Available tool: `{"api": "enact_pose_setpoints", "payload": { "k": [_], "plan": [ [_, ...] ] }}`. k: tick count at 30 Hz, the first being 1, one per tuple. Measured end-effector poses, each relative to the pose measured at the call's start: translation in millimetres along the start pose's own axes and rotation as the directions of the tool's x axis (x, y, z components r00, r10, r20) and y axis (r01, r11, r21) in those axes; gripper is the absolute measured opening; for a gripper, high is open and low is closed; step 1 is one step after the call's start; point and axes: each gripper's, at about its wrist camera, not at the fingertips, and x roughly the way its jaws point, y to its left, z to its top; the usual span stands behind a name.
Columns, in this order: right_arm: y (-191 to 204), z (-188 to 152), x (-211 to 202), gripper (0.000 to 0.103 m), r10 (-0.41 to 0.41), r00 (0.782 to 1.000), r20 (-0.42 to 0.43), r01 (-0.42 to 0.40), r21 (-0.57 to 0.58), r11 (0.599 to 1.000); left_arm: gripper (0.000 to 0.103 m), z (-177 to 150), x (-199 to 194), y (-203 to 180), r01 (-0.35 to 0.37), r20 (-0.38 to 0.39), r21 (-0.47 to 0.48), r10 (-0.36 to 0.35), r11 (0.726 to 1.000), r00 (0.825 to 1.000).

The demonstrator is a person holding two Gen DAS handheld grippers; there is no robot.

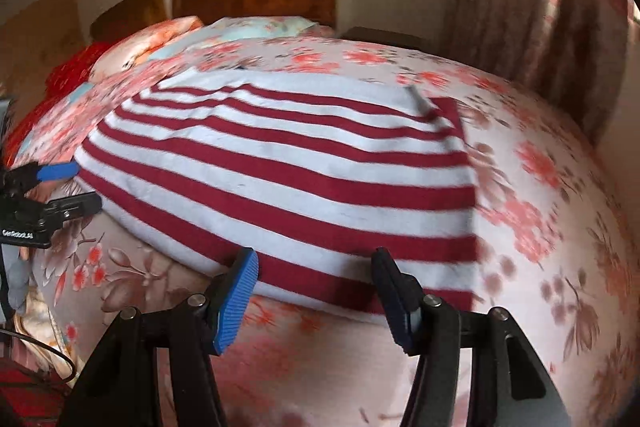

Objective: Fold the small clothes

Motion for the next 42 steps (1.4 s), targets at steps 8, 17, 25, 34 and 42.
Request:
{"api": "enact_pose_setpoints", "payload": {
  "k": [8,17,25,34,42],
  "plan": [
    [-12,-1,-3,0.058,0.015,1.000,-0.004,-0.015,0.039,0.999,0.103,4,0,0,0.006,-0.034,0.002,-0.006,1.000,0.999],
    [-19,39,-5,0.057,-0.013,0.997,0.076,0.007,0.074,0.997,0.103,64,4,2,0.070,0.044,-0.048,-0.068,0.996,0.997],
    [-33,38,20,0.055,-0.046,0.999,-0.017,0.047,0.084,0.995,0.103,70,35,8,-0.003,-0.044,-0.043,0.001,0.999,0.999],
    [-22,101,34,0.055,0.015,0.998,0.057,-0.017,0.037,0.999,0.103,149,58,-13,-0.055,0.047,0.043,0.053,0.998,0.997],
    [-21,152,113,0.055,-0.011,0.999,-0.048,0.012,0.009,1.000,0.103,157,118,11,-0.052,-0.037,0.033,0.054,0.998,0.998]
  ]
}}
